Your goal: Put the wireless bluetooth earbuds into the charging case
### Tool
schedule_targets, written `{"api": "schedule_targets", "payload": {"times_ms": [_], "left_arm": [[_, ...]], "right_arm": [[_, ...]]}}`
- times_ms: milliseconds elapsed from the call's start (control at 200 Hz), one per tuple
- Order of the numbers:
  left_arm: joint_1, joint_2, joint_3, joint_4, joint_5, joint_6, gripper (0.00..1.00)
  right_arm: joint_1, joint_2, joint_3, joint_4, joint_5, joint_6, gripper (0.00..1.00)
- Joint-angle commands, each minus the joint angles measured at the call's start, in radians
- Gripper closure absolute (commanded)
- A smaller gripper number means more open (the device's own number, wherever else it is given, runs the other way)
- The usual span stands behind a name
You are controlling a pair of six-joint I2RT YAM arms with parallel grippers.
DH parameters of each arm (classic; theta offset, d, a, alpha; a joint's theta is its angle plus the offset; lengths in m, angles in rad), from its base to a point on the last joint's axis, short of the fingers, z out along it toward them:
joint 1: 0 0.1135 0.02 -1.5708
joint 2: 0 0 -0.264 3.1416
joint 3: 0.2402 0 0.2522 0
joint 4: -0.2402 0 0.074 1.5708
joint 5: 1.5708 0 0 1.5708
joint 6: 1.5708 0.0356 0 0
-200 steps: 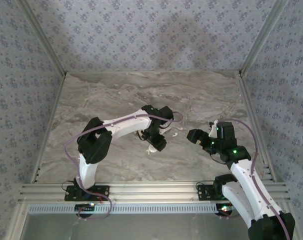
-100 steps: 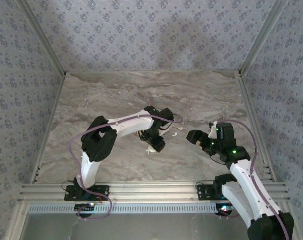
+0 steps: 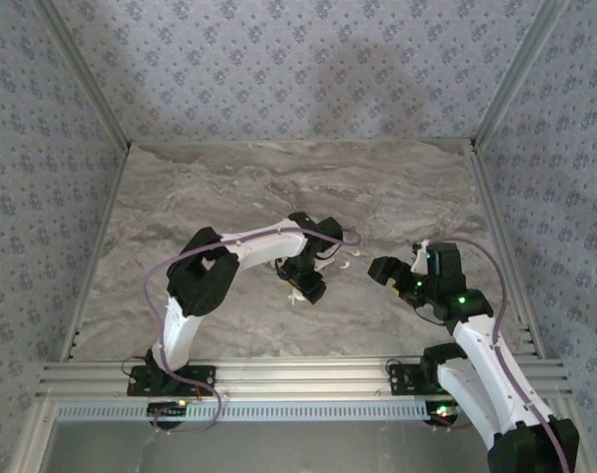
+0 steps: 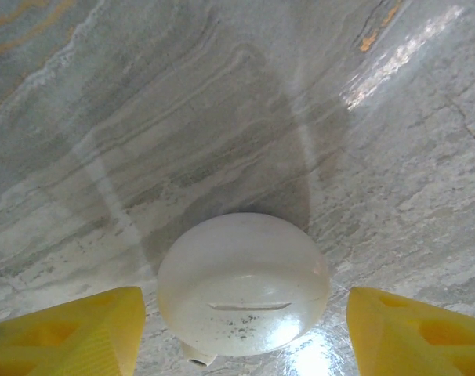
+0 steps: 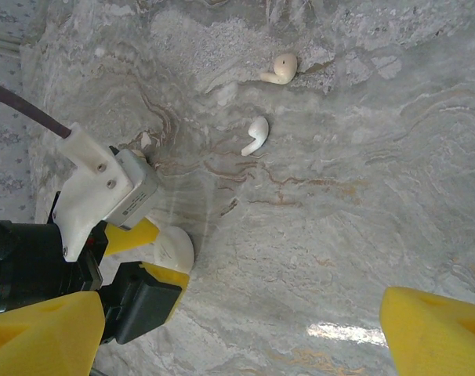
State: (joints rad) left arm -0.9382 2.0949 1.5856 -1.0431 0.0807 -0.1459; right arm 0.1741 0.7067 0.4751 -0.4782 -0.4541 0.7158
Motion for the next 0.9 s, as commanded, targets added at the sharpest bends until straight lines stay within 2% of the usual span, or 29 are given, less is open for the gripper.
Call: {"api": "schedule_targets", "payload": {"times_ms": [0,255,395,545,894], "left_arm": [[-0.003,0.011,0.009,0.001,0.019,0.013,0.33],[-0.002,0.023,-0.002,0.009,0.016,0.018,0.43],[-0.002,0.026,-0.009,0.011,0.006,0.020,0.43],[-0.002,0.031,-0.012,0.000,-0.005,0.027,0.39],[-0.002,0.029,-0.049,0.023,-0.006,0.029,0.41]], "right_arm": [[-0.008,-0.009,-0.005,0.000,-0.016,0.011,0.07],[-0.010,-0.007,-0.004,-0.003,-0.018,0.013,0.08],[-0.012,-0.004,-0.003,-0.002,-0.018,0.014,0.08],[-0.013,0.005,-0.003,0.003,-0.018,0.014,0.08],[-0.017,0.022,-0.005,0.015,-0.021,0.014,0.08]]}}
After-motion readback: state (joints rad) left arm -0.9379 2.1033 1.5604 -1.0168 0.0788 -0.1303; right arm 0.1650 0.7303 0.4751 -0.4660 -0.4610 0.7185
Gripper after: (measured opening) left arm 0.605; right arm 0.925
